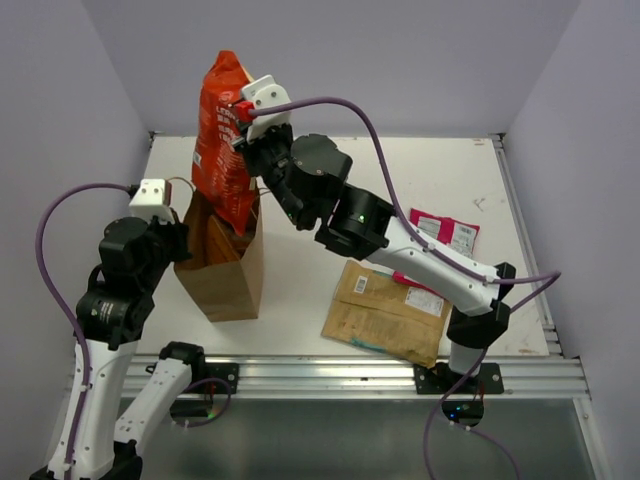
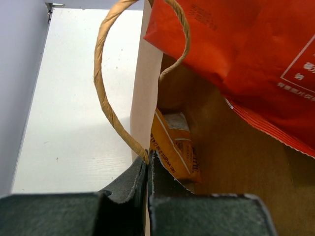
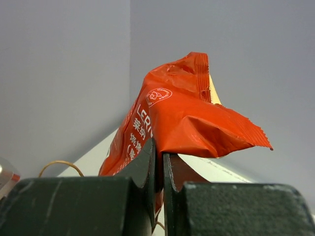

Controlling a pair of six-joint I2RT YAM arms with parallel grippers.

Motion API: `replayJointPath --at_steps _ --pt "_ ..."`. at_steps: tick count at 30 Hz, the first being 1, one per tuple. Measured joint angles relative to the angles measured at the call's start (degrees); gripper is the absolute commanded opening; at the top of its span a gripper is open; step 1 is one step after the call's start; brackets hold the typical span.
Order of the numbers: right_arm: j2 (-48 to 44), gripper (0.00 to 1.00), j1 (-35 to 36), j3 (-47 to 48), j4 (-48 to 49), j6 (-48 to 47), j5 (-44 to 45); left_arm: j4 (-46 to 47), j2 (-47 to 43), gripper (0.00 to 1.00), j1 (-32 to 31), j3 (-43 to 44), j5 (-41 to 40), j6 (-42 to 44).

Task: Place the snacks into the paper bag

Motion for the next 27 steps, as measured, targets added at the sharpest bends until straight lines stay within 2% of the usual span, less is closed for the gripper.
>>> replayJointPath --at_steps 9,27 --pt "-3.52 0.00 0.76 -5.88 1.88 -0.13 2.75 -0.33 -0.17 0.00 -0.17 0.00 0.31 0.00" --pt "-5.16 0.00 3.58 -5.73 2.10 -3.54 5.84 -0.46 -0.50 0.00 -0.31 0.00 0.31 0.00"
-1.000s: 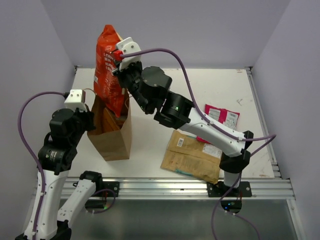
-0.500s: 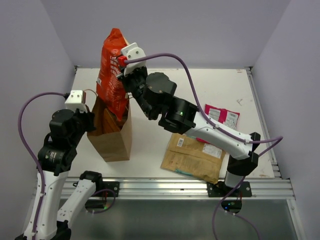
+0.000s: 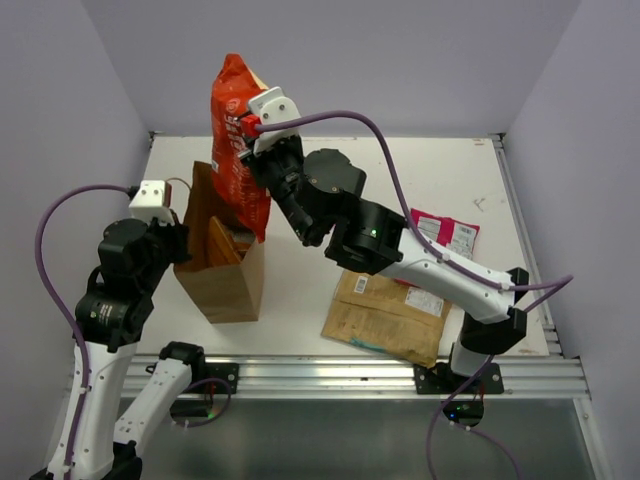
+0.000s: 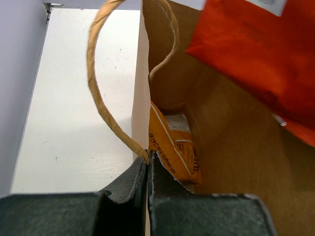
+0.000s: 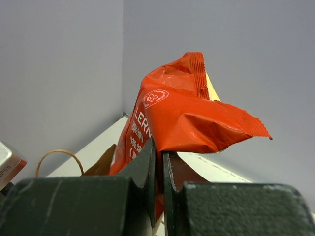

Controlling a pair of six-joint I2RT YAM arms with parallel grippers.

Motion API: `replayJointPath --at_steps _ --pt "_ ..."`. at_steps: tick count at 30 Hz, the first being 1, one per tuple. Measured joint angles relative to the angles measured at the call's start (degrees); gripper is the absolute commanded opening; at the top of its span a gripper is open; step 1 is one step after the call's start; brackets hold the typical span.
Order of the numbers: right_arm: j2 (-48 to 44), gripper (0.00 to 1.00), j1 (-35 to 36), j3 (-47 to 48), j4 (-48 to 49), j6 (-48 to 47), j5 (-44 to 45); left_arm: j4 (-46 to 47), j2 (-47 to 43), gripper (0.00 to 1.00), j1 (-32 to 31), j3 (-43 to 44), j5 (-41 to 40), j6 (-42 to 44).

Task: Place the snacks into the paper bag

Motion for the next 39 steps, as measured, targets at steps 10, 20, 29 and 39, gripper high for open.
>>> replayJointPath --at_steps 10,20,29,39 --pt "-0.83 0.00 0.28 0.00 -0.04 -0.94 1.20 0.09 -0.07 0.00 -0.20 0.00 0.00 0.00" --pt "10.34 0.00 0.33 13.05 -0.04 -1.99 1.55 -0.09 -0.57 0.00 -0.24 0.00 0.00 0.00" --pt "19.52 0.00 0.33 14.99 -0.72 -1.95 1.79 -0.37 -0.85 0.00 -0.90 0.00 -0.07 0.00" --pt "15.61 0.90 0.63 3.69 -2.91 0.24 1.99 -0.66 -1.22 0.00 -1.42 0.00 -0.44 0.00"
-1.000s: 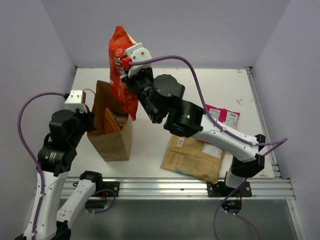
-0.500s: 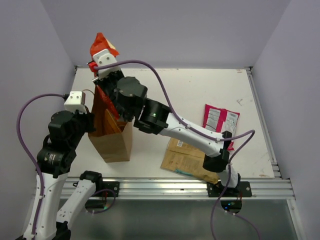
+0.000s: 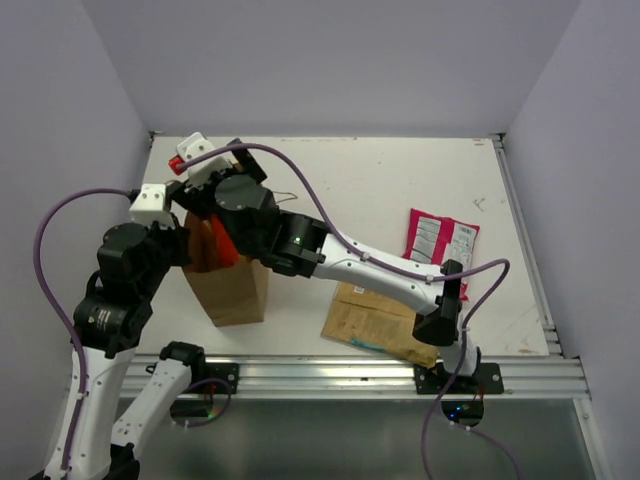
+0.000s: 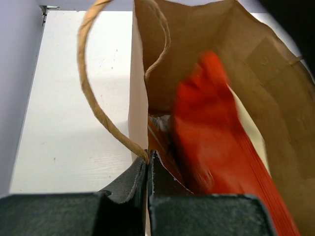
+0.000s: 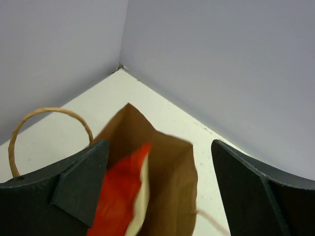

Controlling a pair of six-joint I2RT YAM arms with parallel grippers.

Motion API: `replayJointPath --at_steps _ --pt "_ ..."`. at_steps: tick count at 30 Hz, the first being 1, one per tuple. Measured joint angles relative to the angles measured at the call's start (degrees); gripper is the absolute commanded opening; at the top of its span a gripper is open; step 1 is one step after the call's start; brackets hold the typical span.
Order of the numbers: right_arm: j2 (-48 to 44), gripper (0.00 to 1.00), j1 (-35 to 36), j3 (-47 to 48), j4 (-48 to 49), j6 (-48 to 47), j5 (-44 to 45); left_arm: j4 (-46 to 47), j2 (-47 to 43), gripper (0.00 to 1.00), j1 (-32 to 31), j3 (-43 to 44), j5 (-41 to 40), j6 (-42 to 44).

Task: Place the snacks into the paper bag

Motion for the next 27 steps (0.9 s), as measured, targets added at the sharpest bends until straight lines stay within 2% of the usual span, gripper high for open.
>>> replayJointPath --at_steps 3,6,8,10,12,14,15,16,18,20,24,27 --pt "-2.45 0.92 1.01 2.27 -0.42 -2.40 0.44 0.09 0.00 0.00 -0.02 0.00 -0.04 0.02" --pt "-10.23 0.98 3.61 1.03 -0.68 -4.66 0.83 0.09 -0.04 0.00 -0.02 0.00 -0.09 0.02" --pt "-17.51 0.99 5.11 -2.62 -0.04 -5.77 3.06 0.07 -0.04 0.00 -0.02 0.00 -0.20 0.02" --pt "-27.76 0.99 5.03 -10.47 2.32 -6.32 6.54 0.07 -0.04 0.00 -0.02 0.00 -0.20 0.02" --pt "-37.29 0.99 0.83 -20.00 2.34 -2.99 9.66 0.07 -0.04 0.00 -0.02 0.00 -0.22 0.02" --pt "-45.07 0.99 -7.93 -29.51 -0.76 4.31 11.21 0.09 -0.04 0.00 -0.02 0.00 -0.20 0.02" --pt "-47.32 0.99 -9.68 -33.18 -1.68 7.63 11.37 0.07 -0.04 0.00 -0.02 0.00 -0.20 0.02" --pt "-49.05 0.99 -16.39 -37.73 -3.87 11.32 11.63 0.09 -0.04 0.00 -0.04 0.00 -0.20 0.02" --pt "-48.72 0.99 -22.71 -46.05 -7.52 17.90 11.34 0.09 -0.02 0.00 -0.07 0.00 -0.15 0.02" --pt "-44.52 0.99 -27.30 -52.15 -11.08 22.91 9.97 0.11 0.02 0.00 -0.15 0.00 -0.15 0.02" --pt "-30.69 0.99 -33.44 -58.95 -15.76 29.86 6.38 0.11 0.00 0.00 -0.31 0.00 -0.17 0.02" --pt "-24.92 0.99 -36.74 -60.59 -19.21 34.07 4.90 0.07 -0.15 0.00 -0.31 0.00 -0.20 0.02"
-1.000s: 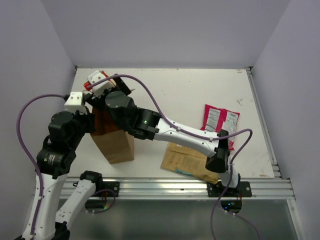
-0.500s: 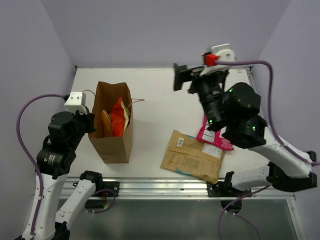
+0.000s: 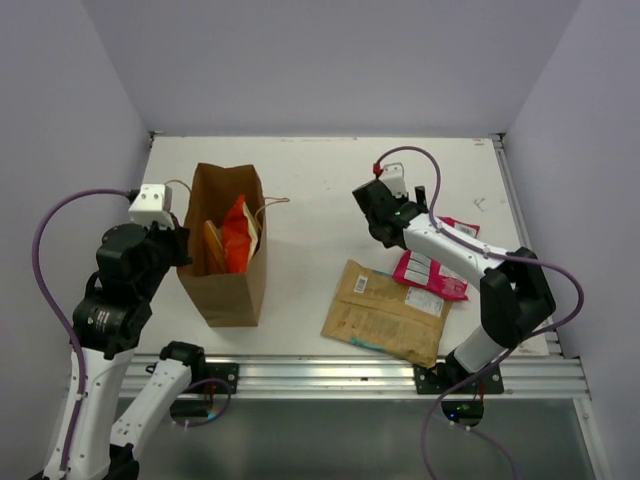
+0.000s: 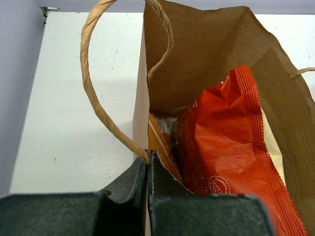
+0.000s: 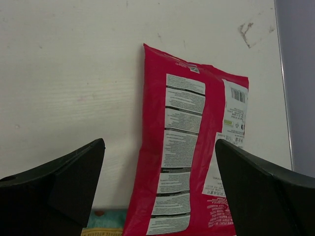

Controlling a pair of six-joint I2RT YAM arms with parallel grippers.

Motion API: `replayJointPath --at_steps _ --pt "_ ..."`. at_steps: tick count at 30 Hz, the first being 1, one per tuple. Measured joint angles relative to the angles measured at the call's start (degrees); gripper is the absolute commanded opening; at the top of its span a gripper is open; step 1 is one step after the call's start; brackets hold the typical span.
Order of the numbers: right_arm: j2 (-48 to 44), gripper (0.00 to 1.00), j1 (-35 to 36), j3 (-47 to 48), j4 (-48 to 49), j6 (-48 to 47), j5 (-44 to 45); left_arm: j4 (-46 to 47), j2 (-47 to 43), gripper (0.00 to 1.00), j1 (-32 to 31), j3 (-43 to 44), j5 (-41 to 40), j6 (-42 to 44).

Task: Place the snacks into the paper bag

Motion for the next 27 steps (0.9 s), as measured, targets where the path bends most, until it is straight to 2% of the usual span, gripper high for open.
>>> replayJointPath --at_steps 5,10,12,14,15,18,19,21,22,23,26,27 --pt "0.79 0.99 -4.48 -0.52 -0.68 4.90 -1.86 -0.09 -0.35 0.00 -0.02 0.00 0.00 0.00" --pt "1.44 0.98 -9.29 -5.20 0.09 7.13 -6.56 -0.09 -0.35 0.00 -0.17 0.00 -0.02 0.00" --pt "2.62 0.94 -10.45 -6.38 -0.02 7.54 -8.11 -0.09 -0.35 0.00 -0.39 0.00 -0.02 0.00" --pt "3.78 0.85 -10.88 -7.26 0.13 7.93 -9.53 -0.09 -0.46 0.00 -0.44 0.00 -0.07 0.00" --pt "4.09 0.71 -10.97 -7.74 0.24 8.13 -10.32 -0.09 -0.52 0.00 -0.44 0.00 -0.11 0.00" --pt "4.42 0.56 -11.21 -8.68 0.42 8.48 -11.89 -0.11 -0.90 0.00 -0.44 -0.07 -0.26 0.00" --pt "4.55 0.45 -11.32 -8.74 0.55 8.41 -12.28 -0.13 -1.01 0.00 -0.46 -0.09 -0.28 0.00" --pt "4.92 0.37 -11.76 -8.74 1.05 8.52 -13.33 -0.13 -1.07 0.00 -0.46 -0.11 -0.35 0.00" --pt "5.16 0.21 -11.96 -8.74 1.36 8.59 -13.57 -0.13 -1.07 0.00 -0.48 -0.11 -0.44 0.00" --pt "5.46 0.14 -12.09 -8.74 1.53 8.41 -13.75 -0.13 -1.07 0.00 -0.50 -0.11 -0.50 0.00" --pt "6.23 0.00 -12.44 -8.74 2.10 8.17 -13.84 -0.13 -1.14 0.00 -0.76 -0.13 -0.68 0.00" --pt "6.34 0.00 -12.61 -8.74 2.27 8.07 -13.84 -0.13 -1.20 0.00 -0.83 -0.15 -0.74 0.00"
